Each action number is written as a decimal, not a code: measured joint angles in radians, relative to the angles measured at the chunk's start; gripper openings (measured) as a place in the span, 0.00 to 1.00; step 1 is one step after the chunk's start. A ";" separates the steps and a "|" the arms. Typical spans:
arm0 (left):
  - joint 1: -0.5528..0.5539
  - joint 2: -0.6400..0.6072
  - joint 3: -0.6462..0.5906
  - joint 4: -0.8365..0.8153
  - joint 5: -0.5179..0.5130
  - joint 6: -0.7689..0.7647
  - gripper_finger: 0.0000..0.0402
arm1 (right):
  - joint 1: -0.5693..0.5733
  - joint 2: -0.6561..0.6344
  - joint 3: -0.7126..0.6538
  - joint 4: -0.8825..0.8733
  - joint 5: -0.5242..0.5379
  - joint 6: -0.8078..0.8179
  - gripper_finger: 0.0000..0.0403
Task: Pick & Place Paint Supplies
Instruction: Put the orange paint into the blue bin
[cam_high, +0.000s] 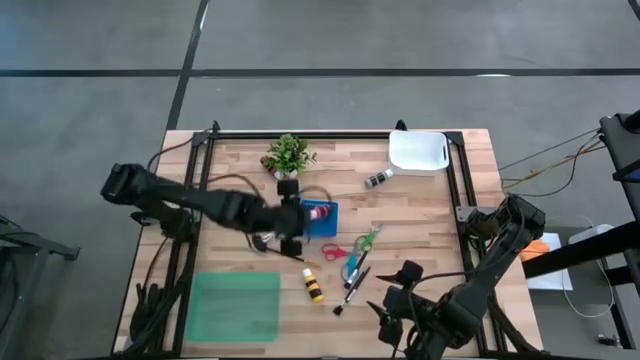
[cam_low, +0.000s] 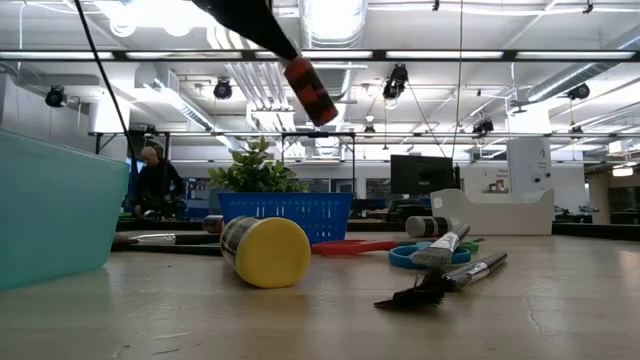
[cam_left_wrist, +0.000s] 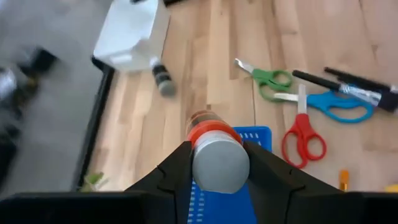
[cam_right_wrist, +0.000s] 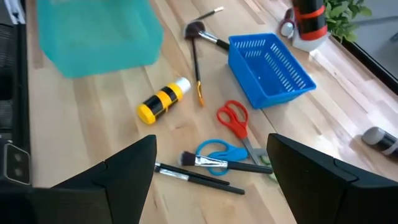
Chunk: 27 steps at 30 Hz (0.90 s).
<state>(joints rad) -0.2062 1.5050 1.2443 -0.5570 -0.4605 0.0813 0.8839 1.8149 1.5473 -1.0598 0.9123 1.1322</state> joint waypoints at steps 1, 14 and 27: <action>0.031 0.002 0.011 -0.015 0.038 -0.021 0.31 | 0.000 0.000 -0.006 0.000 0.000 0.006 0.76; 0.270 0.088 0.053 -0.190 0.233 -0.205 0.31 | 0.002 0.000 -0.140 -0.002 -0.016 0.114 0.76; 0.283 0.186 0.051 -0.245 0.248 -0.222 0.31 | 0.012 0.000 -0.184 0.006 -0.016 0.145 0.76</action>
<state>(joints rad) 0.0770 1.6913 1.2957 -0.8018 -0.2127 -0.1402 0.8963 1.8153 1.3632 -1.0542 0.8967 1.2770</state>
